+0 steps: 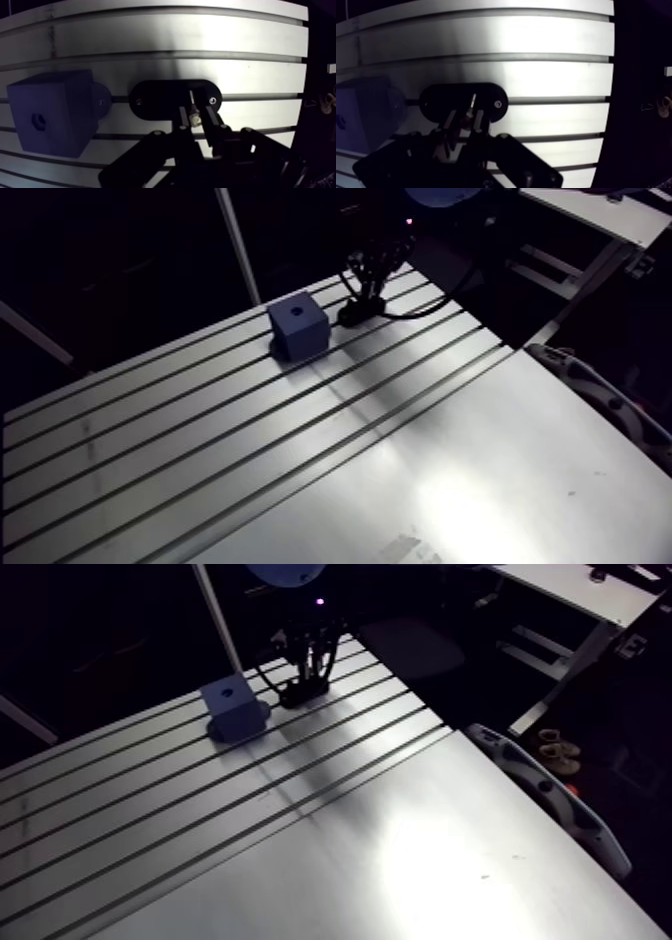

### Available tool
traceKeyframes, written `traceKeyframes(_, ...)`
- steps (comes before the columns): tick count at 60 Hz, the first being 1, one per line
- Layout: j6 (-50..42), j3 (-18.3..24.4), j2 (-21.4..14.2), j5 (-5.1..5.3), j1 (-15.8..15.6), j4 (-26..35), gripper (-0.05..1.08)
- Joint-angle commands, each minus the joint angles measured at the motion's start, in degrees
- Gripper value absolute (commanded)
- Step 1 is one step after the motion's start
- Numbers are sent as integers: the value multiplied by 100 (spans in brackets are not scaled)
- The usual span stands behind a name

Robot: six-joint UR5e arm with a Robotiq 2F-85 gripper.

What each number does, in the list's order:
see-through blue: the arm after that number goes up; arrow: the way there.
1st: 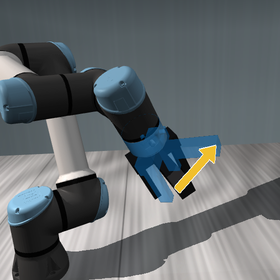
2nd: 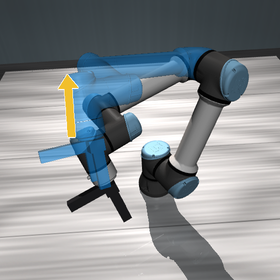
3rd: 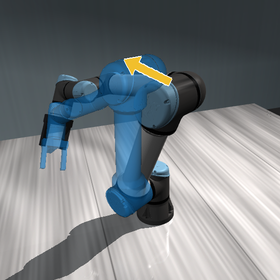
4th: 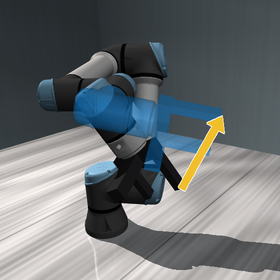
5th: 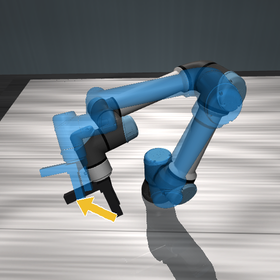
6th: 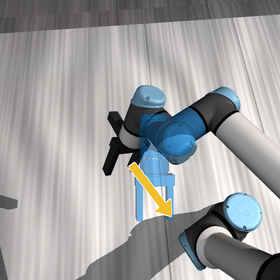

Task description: Pick up the M10 bolt and insert it into the hex recess until seated.

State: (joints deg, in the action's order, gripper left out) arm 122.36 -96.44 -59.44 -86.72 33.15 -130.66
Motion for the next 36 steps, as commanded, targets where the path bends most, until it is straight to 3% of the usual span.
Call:
traceKeyframes(1,-5,15,-9,-7,0,0,74)
traceKeyframes(36,-11,60,-61,28,0,9,77)
